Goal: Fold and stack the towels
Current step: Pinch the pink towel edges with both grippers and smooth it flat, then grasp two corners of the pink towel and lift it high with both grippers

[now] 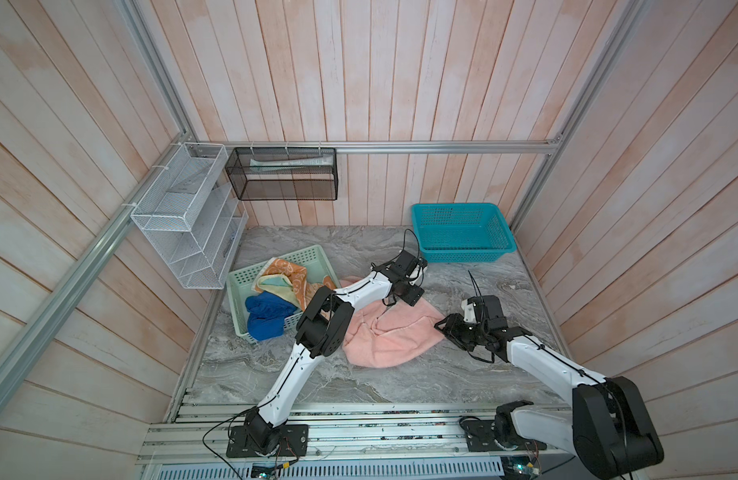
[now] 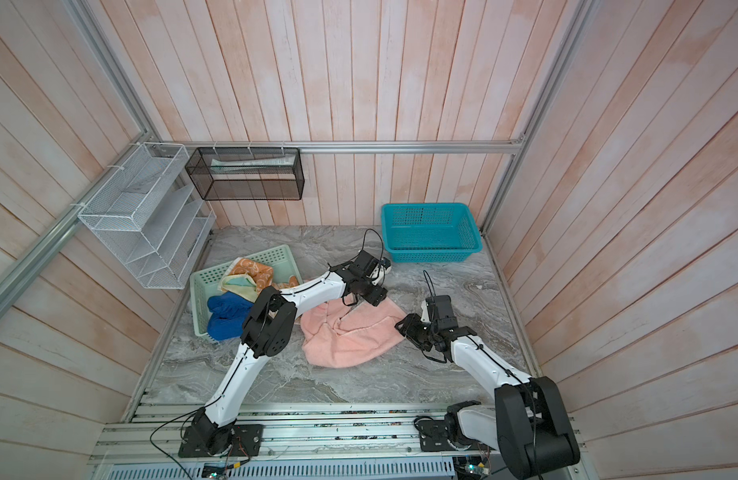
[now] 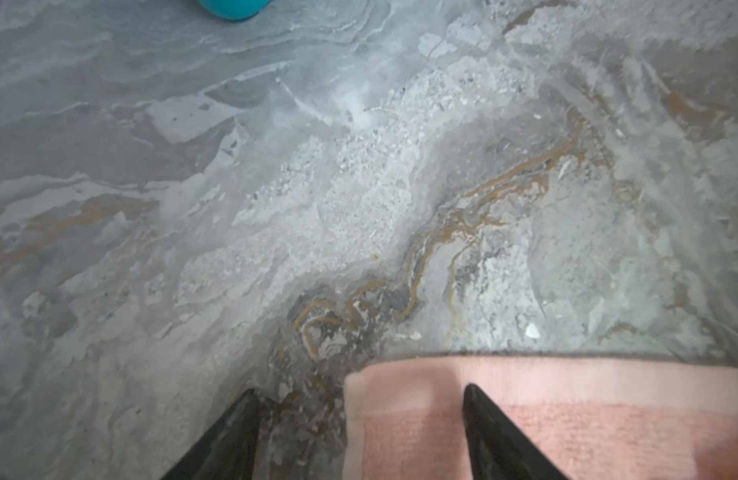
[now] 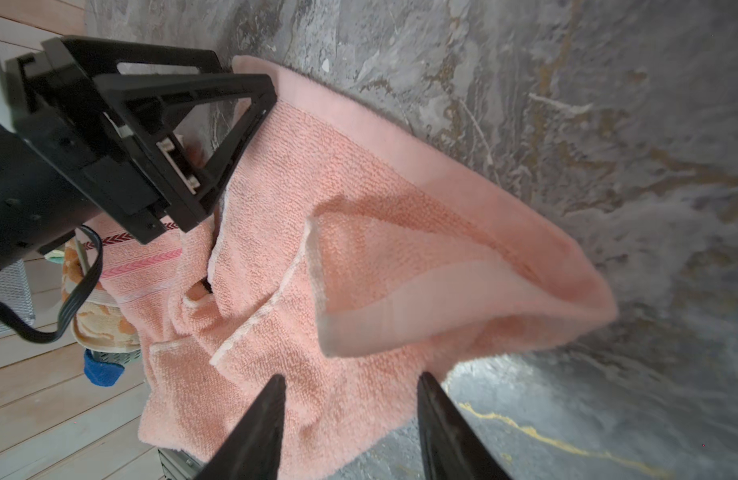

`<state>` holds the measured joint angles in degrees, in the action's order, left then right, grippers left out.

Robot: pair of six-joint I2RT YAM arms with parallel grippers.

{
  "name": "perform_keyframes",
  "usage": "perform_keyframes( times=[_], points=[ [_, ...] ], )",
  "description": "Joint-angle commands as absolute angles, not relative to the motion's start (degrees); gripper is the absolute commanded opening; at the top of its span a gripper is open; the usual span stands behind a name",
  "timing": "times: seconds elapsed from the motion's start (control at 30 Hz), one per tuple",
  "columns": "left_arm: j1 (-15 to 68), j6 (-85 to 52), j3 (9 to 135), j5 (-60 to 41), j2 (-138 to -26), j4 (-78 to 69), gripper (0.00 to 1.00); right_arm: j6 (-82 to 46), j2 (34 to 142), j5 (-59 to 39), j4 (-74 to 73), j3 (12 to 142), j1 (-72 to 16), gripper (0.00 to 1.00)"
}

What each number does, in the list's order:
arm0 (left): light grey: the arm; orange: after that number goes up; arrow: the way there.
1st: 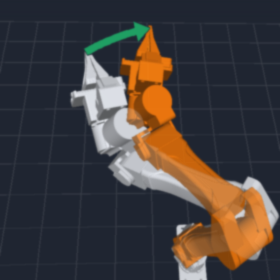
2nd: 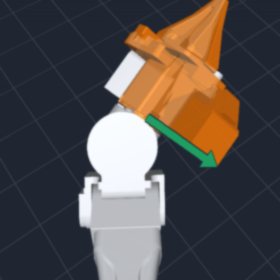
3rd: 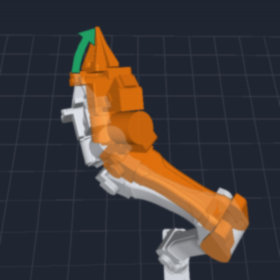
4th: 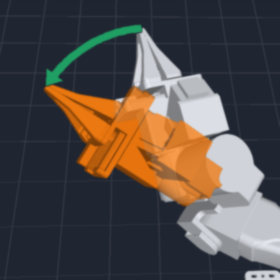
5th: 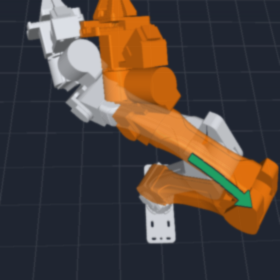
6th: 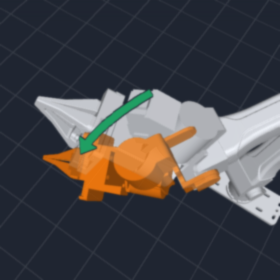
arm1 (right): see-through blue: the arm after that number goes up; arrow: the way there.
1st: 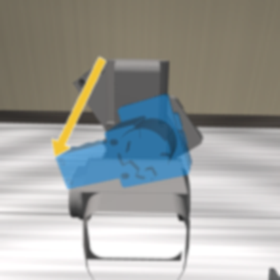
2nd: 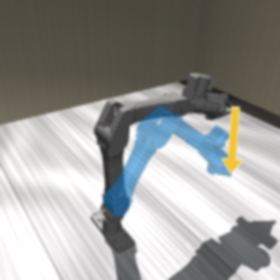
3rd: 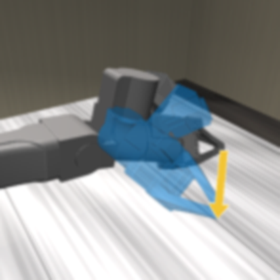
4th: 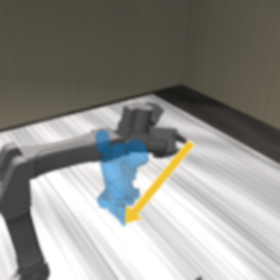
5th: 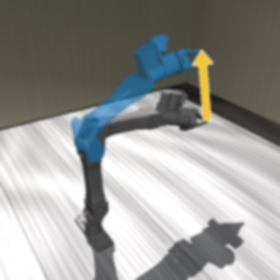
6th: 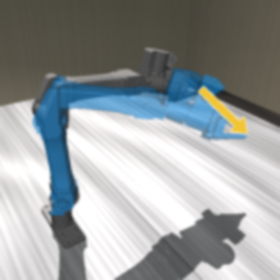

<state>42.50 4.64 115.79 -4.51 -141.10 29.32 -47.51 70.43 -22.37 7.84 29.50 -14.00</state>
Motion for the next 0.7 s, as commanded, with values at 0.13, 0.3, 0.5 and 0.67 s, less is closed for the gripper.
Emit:
perform_keyframes(
  times=[0.13, 0.3, 0.5, 0.67],
  points=[
    [44.41, 8.82, 117.51, 0.19, -146.37, 37.58, 0.69, -46.42, 74.49, -21.61, 5.46, 30.04, -13.93, 0.51],
    [45.17, 8.85, 117.46, -3.56, -147.19, 39.78, 0.37, -45.72, 74.64, -19.92, 4.86, 28.6, -13.46, 0.42],
    [44.74, 7.76, 112.71, -10.43, -143.18, 35.66, 0.01, -45.4, 73.22, -19.74, 2.43, 26.08, -11.02, 0.34],
    [44.3, 6.98, 107.78, -11.55, -137.2, 30.01, 0.0, -44.51, 73.26, -22.93, 0.39, 25.66, -8.57, 0.34]
  ],
)
